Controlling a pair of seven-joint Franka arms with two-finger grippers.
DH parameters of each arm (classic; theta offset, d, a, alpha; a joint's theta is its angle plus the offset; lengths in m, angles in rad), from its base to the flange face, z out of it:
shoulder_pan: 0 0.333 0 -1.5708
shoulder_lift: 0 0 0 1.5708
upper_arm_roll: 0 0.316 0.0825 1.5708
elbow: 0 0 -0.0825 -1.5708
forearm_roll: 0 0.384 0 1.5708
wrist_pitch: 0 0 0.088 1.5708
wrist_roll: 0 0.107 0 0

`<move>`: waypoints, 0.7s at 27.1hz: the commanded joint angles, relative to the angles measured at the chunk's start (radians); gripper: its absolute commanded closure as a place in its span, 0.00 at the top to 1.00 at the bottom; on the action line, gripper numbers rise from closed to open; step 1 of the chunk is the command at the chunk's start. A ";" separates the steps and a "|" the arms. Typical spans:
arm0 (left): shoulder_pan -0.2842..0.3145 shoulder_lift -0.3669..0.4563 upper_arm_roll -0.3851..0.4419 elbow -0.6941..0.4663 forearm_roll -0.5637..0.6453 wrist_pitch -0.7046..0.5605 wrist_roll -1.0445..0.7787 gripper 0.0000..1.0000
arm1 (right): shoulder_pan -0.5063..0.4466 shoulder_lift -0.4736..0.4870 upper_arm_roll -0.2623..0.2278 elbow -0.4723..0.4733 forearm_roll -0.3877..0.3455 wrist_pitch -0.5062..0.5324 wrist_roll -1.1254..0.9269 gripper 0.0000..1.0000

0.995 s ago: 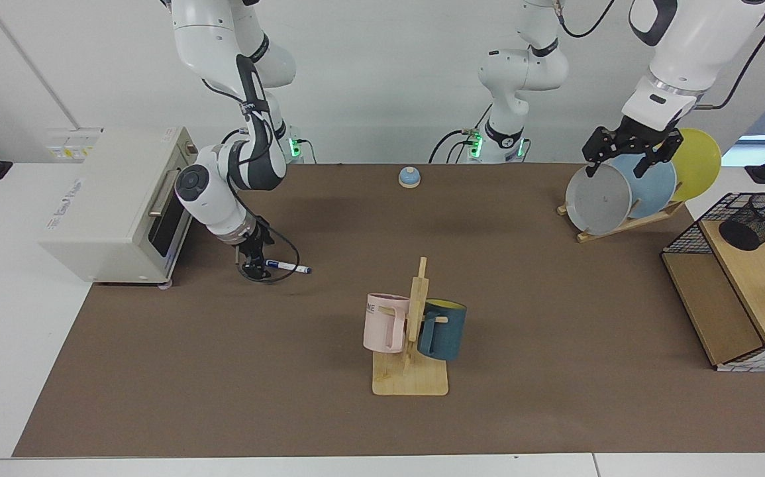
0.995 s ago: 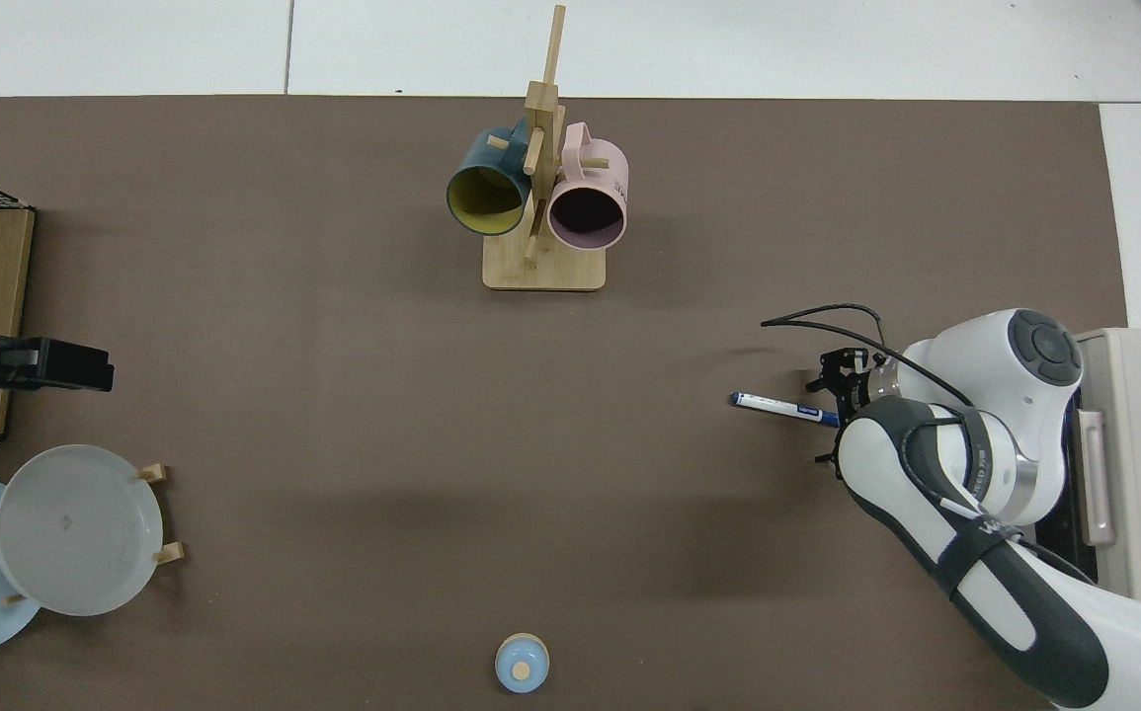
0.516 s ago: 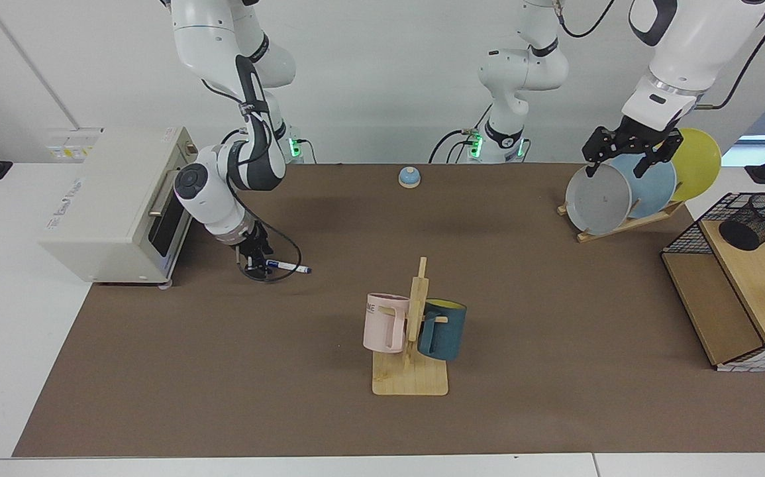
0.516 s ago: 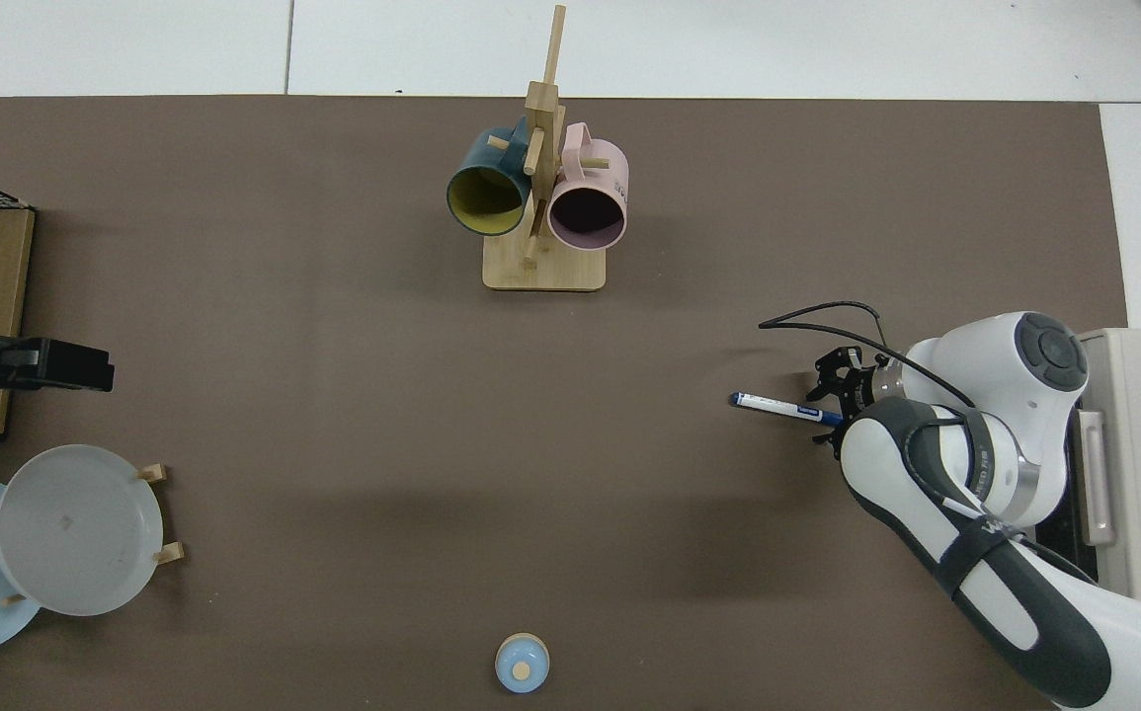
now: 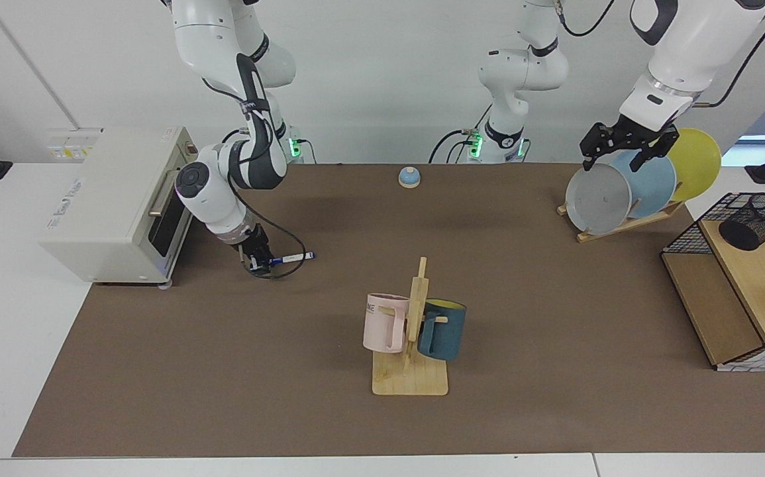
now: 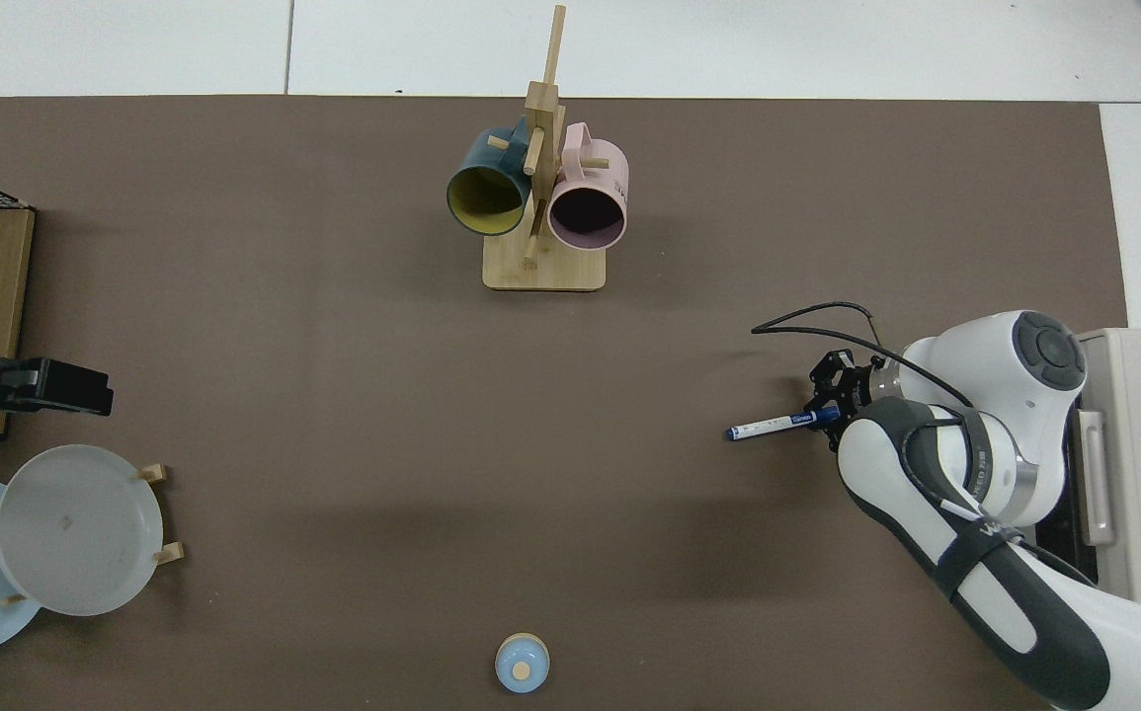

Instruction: Put markers into pen holder

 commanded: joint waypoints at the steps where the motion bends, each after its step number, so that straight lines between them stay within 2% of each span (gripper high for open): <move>1: -0.039 -0.016 0.001 0.000 0.003 -0.013 0.035 1.00 | 0.016 0.003 0.039 0.079 0.034 -0.048 -0.031 0.00; 3: -0.048 -0.016 -0.001 -0.006 0.000 0.001 0.088 1.00 | 0.036 -0.011 0.040 0.134 0.063 -0.104 -0.019 0.00; 6: -0.062 -0.016 -0.019 -0.008 -0.009 0.021 0.144 1.00 | 0.066 -0.025 0.039 0.212 0.161 -0.184 -0.005 0.00; 8: -0.076 -0.016 -0.041 -0.008 -0.012 0.021 0.145 1.00 | 0.069 -0.040 0.040 0.242 0.192 -0.219 0.005 0.00; 12: -0.085 -0.016 -0.077 -0.017 -0.016 0.039 0.145 1.00 | 0.075 -0.055 0.040 0.246 0.195 -0.230 0.016 0.00; 19: -0.085 -0.016 -0.079 -0.046 -0.025 0.053 0.151 1.00 | 0.075 -0.061 0.036 0.231 0.170 -0.224 -0.007 0.00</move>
